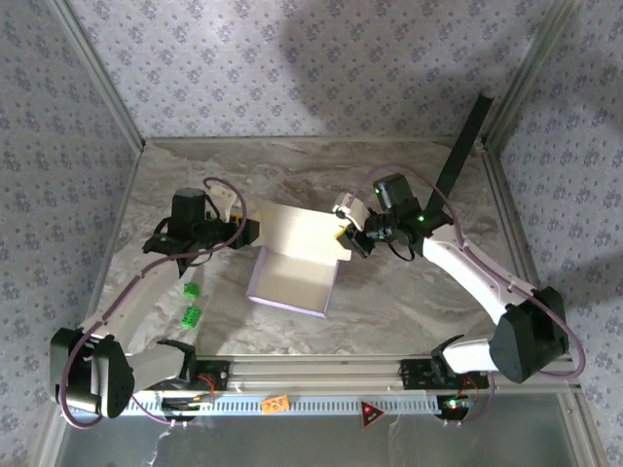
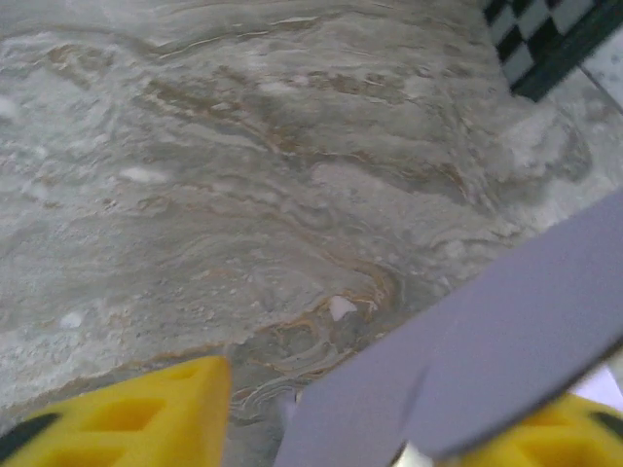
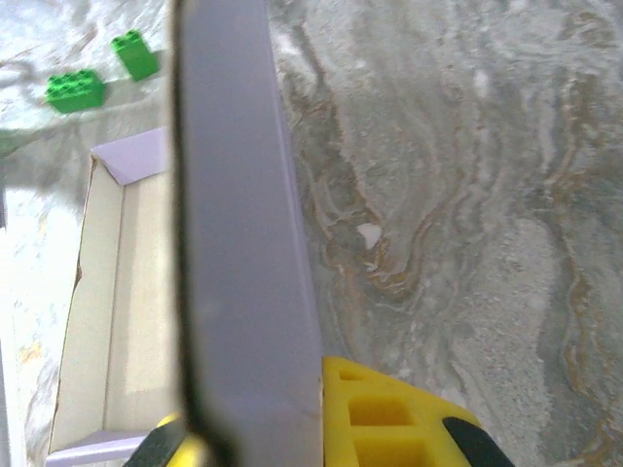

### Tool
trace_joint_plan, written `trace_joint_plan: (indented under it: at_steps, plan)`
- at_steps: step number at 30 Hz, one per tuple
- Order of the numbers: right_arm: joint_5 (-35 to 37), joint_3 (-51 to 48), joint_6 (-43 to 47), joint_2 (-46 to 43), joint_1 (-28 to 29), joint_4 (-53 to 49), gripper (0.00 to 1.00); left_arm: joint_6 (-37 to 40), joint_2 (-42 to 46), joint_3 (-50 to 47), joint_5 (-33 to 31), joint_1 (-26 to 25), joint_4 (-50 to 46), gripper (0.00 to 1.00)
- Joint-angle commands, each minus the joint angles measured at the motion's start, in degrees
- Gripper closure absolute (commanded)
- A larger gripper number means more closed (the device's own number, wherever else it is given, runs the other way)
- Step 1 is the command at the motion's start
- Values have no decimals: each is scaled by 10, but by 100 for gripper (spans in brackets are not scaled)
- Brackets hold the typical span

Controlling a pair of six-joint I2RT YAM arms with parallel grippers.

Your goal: Fold the paper box

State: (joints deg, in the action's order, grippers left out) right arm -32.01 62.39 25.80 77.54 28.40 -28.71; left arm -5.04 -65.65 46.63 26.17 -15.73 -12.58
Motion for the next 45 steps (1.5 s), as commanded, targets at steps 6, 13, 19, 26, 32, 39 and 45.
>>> trace_joint_plan:
  at_steps: [6,13,19,26,32,39,45]
  plan:
    - [-67,39,55,39,-33,-17,91,18,11,0,43,-10,7,74]
    - [-63,53,64,59,-44,-9,89,14,-10,0,33,-15,3,79]
    - [-52,51,54,64,-45,4,80,15,-25,4,36,-16,3,84]
    - [61,22,-75,32,-35,56,51,11,-24,2,6,-17,3,91]
    - [149,-18,-235,-17,-24,85,48,16,-23,4,3,-18,6,91]
    - [102,-74,-258,-52,-44,135,42,43,-39,31,6,-18,-6,91]
    - [48,-134,-211,-49,-78,249,45,76,-71,60,31,-20,-16,92]
